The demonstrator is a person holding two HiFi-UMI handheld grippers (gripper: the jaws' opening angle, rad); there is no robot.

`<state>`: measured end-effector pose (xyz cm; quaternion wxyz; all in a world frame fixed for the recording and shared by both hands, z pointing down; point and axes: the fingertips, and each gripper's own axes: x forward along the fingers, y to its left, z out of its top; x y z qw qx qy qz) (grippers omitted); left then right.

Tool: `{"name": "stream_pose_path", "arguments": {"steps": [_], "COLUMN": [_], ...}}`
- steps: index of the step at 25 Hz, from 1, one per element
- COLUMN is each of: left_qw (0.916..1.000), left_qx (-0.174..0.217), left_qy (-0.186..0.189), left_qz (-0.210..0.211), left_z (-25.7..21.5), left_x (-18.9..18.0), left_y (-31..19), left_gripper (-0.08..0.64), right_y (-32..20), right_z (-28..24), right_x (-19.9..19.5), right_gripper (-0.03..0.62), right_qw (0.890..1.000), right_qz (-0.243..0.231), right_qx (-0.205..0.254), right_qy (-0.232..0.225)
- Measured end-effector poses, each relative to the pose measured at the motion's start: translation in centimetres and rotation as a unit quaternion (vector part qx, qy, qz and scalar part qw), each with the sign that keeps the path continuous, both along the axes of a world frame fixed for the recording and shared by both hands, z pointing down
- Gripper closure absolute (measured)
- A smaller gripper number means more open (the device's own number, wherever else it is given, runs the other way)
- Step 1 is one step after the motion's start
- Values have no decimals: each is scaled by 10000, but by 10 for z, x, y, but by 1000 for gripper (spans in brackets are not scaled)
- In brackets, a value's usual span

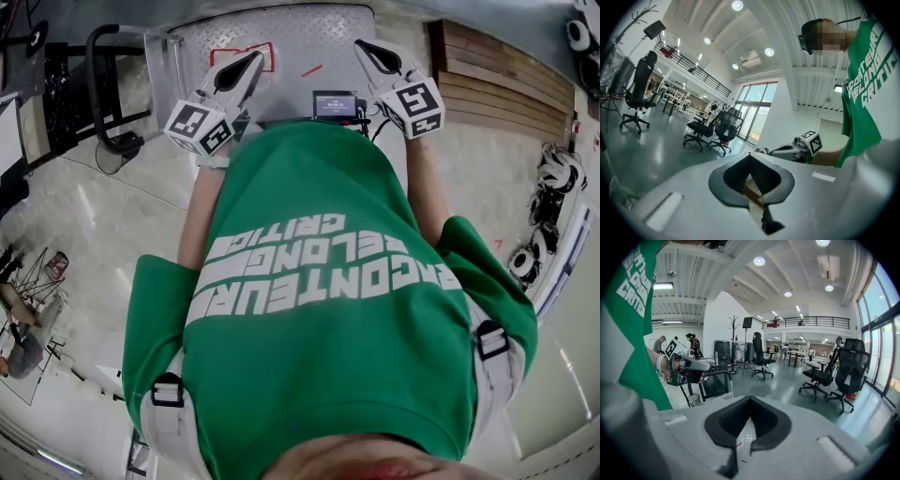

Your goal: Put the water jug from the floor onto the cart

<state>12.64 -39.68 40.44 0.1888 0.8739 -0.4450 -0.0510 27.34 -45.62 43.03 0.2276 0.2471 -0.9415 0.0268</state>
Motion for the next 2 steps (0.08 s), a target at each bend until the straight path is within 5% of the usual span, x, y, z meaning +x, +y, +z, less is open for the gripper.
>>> {"name": "stream_pose_path", "arguments": {"steps": [2], "left_qw": [10000], "left_qx": [-7], "left_qy": [1], "left_qz": [10], "left_z": [0], "left_x": [2], "left_y": [1], "left_gripper": [549], "right_y": [0], "right_z": [-1], "right_x": [1], "right_gripper": [598], "right_qw": [10000], "right_qz": [-6], "right_qx": [-4], "right_qy": [0]}}
